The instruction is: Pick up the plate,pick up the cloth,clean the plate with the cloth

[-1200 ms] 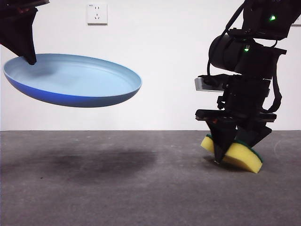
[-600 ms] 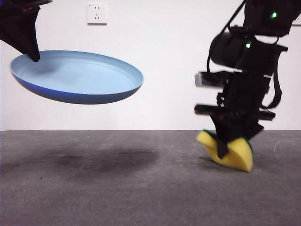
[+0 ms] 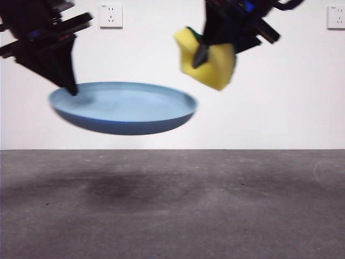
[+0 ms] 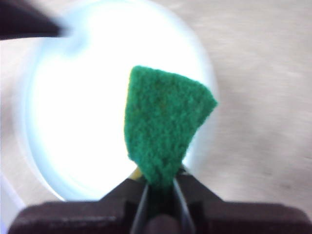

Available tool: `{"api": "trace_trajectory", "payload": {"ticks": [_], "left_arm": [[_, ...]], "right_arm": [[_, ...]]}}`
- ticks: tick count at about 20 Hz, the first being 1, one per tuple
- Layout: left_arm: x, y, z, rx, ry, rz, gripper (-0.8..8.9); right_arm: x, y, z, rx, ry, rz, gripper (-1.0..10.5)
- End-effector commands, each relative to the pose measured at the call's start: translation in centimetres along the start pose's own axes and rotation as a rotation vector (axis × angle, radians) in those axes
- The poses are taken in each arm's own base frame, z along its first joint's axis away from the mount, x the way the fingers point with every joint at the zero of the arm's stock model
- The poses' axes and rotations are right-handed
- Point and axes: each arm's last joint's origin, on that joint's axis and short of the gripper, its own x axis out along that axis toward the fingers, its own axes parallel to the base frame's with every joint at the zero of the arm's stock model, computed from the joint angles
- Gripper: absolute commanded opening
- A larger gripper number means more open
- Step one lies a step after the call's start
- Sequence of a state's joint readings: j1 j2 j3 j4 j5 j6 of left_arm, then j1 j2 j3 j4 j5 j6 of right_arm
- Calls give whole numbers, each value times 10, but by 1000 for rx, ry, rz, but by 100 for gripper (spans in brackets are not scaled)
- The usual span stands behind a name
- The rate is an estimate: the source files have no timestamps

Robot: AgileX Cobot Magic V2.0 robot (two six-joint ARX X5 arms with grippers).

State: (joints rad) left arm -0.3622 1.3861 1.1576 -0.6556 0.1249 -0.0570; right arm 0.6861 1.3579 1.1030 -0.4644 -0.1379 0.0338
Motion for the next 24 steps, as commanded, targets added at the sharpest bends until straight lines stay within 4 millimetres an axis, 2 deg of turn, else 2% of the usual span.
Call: {"api": "trace_trajectory", "payload": {"ticks": [1, 3, 5, 9, 14, 18, 22, 24], "left_arm": [[3, -17, 0, 6, -4, -52, -8], [4, -27, -2, 25, 3, -76, -8], [4, -37, -3, 42, 12, -118, -8], [4, -44, -5, 42, 20, -162, -8], [4, -44, -1, 34, -12, -164, -8], [4, -42, 0, 31, -27, -158, -8], [3, -29, 1, -3, -15, -173, -8], [2, -22, 2, -25, -10, -227, -8]], "right_arm": [[10, 13, -1, -25, -4, -50, -17], [17, 23, -2, -59, -5, -106, -17], [23, 25, -3, -88, 2, -165, -17], [42, 31, -7, -109, 32, -139, -16], [61, 50, -16, -144, 86, 3, -16], [62, 69, -23, -187, 129, 42, -16], [58, 66, -39, -213, 302, 11, -16], [56, 61, -44, -231, 355, -95, -16]]}}
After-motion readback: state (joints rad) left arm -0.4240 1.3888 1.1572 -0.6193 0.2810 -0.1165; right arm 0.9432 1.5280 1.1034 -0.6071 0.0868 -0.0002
